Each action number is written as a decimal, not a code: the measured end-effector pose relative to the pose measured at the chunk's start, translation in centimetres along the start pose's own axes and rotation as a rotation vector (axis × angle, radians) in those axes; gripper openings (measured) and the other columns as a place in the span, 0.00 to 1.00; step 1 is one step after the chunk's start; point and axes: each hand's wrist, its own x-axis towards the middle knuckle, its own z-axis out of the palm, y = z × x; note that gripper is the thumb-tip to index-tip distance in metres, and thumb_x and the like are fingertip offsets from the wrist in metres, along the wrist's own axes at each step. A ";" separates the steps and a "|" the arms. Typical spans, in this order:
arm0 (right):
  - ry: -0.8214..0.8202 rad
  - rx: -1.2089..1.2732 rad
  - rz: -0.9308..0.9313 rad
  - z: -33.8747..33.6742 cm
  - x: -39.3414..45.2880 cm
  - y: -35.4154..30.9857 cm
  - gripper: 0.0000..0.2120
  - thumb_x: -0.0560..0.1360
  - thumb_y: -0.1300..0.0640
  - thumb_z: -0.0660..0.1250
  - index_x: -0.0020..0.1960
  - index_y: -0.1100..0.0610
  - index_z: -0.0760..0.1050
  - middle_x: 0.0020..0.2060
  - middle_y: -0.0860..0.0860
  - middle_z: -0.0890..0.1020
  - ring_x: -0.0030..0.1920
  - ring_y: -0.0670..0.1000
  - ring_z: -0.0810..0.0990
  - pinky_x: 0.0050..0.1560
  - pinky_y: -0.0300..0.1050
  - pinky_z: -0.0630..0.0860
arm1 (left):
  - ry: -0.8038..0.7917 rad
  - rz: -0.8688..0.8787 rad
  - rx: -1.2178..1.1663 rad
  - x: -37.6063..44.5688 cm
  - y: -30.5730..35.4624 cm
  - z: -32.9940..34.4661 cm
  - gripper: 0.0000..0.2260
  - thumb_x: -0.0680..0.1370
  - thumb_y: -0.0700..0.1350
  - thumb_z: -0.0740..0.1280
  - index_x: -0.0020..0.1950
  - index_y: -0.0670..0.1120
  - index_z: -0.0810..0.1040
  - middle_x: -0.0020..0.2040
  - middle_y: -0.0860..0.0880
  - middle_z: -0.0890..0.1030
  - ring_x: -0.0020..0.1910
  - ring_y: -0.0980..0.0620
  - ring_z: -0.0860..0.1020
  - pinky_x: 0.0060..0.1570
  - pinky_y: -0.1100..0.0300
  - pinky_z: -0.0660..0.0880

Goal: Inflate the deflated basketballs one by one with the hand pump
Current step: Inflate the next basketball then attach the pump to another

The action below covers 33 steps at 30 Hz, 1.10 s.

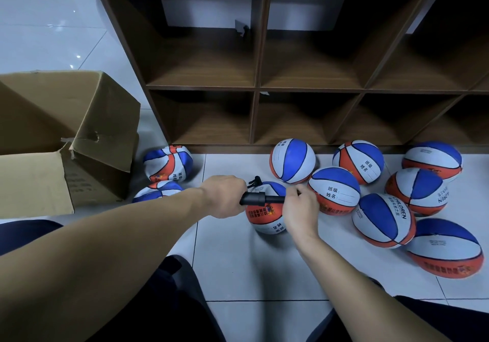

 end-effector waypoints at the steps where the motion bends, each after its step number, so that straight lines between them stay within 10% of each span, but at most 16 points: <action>1: -0.002 -0.006 -0.007 0.4 -0.3 0.0 0.14 0.80 0.59 0.61 0.35 0.56 0.68 0.32 0.51 0.74 0.36 0.55 0.71 0.42 0.56 0.73 | 0.001 0.001 0.001 -0.1 0.3 0.0 0.09 0.80 0.53 0.65 0.47 0.49 0.79 0.41 0.50 0.80 0.41 0.42 0.81 0.38 0.55 0.75; 33: -0.038 0.028 0.096 -1.7 0.1 1.1 0.16 0.79 0.61 0.61 0.34 0.55 0.64 0.29 0.49 0.69 0.34 0.52 0.65 0.38 0.50 0.65 | -0.081 -0.005 0.003 -0.1 -1.9 0.3 0.09 0.80 0.53 0.65 0.46 0.50 0.79 0.40 0.51 0.80 0.42 0.44 0.81 0.37 0.56 0.72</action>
